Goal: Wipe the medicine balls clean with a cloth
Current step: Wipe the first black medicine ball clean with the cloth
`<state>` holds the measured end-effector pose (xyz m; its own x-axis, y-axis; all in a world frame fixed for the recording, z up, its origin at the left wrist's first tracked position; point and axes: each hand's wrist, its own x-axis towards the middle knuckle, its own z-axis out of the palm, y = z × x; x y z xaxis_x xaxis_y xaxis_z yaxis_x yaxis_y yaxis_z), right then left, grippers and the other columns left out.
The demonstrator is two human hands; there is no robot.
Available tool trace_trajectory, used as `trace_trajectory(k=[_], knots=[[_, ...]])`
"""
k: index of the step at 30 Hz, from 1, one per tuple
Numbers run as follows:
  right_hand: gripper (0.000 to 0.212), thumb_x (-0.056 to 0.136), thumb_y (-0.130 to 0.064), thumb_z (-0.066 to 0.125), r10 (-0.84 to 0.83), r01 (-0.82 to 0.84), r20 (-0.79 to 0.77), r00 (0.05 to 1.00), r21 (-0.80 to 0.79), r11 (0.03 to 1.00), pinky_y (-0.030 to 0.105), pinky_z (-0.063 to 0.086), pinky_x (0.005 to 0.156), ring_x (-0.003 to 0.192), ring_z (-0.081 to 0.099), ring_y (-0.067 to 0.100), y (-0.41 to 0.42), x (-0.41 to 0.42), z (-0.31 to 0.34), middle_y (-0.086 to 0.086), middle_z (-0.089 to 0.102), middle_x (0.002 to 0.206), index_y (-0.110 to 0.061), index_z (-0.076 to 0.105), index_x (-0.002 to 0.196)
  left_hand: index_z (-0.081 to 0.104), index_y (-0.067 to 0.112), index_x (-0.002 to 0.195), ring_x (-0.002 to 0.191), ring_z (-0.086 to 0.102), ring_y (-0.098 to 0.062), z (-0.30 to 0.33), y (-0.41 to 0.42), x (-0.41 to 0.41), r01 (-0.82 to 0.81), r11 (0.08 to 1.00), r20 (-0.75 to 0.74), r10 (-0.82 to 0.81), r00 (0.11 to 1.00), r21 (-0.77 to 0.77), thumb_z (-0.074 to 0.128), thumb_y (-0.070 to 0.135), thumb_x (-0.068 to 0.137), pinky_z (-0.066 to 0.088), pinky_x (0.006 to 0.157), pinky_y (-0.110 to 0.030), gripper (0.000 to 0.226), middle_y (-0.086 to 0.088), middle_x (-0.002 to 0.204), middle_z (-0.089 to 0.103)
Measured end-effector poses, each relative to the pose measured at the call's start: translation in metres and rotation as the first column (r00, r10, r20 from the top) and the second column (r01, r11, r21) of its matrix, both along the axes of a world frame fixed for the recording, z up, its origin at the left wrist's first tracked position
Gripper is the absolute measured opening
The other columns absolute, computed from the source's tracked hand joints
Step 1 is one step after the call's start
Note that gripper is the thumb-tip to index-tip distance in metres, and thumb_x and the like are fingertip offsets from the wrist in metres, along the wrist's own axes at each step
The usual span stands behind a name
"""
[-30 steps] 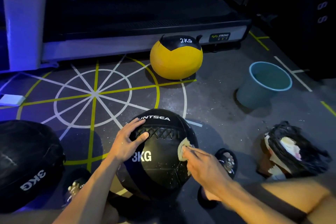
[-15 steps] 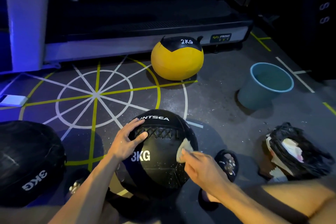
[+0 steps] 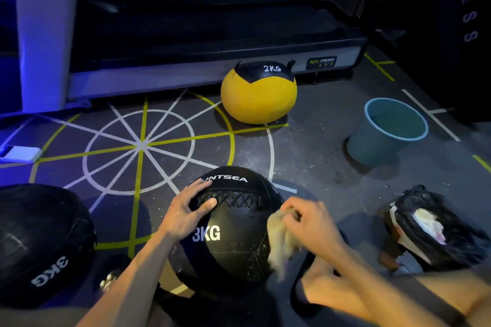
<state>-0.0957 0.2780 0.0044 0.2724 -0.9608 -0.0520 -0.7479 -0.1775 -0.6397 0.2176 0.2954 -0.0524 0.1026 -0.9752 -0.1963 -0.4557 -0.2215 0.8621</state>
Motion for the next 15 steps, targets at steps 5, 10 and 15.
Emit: trace_trajectory(k=[5, 10, 15], knots=[[0.016, 0.099, -0.016, 0.058, -0.226, 0.225, -0.018, 0.974, -0.062, 0.972, 0.01, 0.045, 0.065, 0.074, 0.061, 0.0, -0.047, -0.01, 0.005, -0.015, 0.069, 0.082, -0.026, 0.07, 0.096, 0.05, 0.061, 0.134, 0.151, 0.029, -0.015, -0.004, 0.0, -0.007, 0.012, 0.999, 0.034, -0.01, 0.999, -0.041, 0.057, 0.088, 0.073, 0.024, 0.123, -0.055, 0.067, 0.027, 0.152, 0.036], [0.013, 0.099, -0.017, 0.061, 0.193, -0.194, -0.158, 0.968, 0.011, 0.981, 0.025, 0.049, 0.079, 0.084, 0.059, 0.007, -0.053, 0.012, -0.012, -0.011, 0.061, 0.101, -0.019, 0.072, 0.104, 0.049, 0.067, 0.131, 0.15, 0.03, -0.015, -0.008, 0.001, -0.005, 0.011, 0.999, 0.029, -0.01, 1.0, -0.049, 0.056, 0.089, 0.071, 0.026, 0.122, -0.057, 0.064, 0.026, 0.152, 0.037], [0.013, 0.098, -0.026, 0.065, 0.117, -0.103, -0.081, 0.99, 0.156, 0.982, 0.027, 0.052, 0.084, 0.087, 0.063, 0.002, -0.06, 0.012, -0.013, -0.016, 0.065, 0.093, -0.027, 0.078, 0.096, 0.048, 0.069, 0.131, 0.15, 0.031, -0.012, -0.013, 0.002, -0.005, 0.01, 0.997, 0.042, -0.007, 0.999, -0.072, 0.054, 0.09, 0.074, 0.026, 0.122, -0.058, 0.061, 0.025, 0.155, 0.039]])
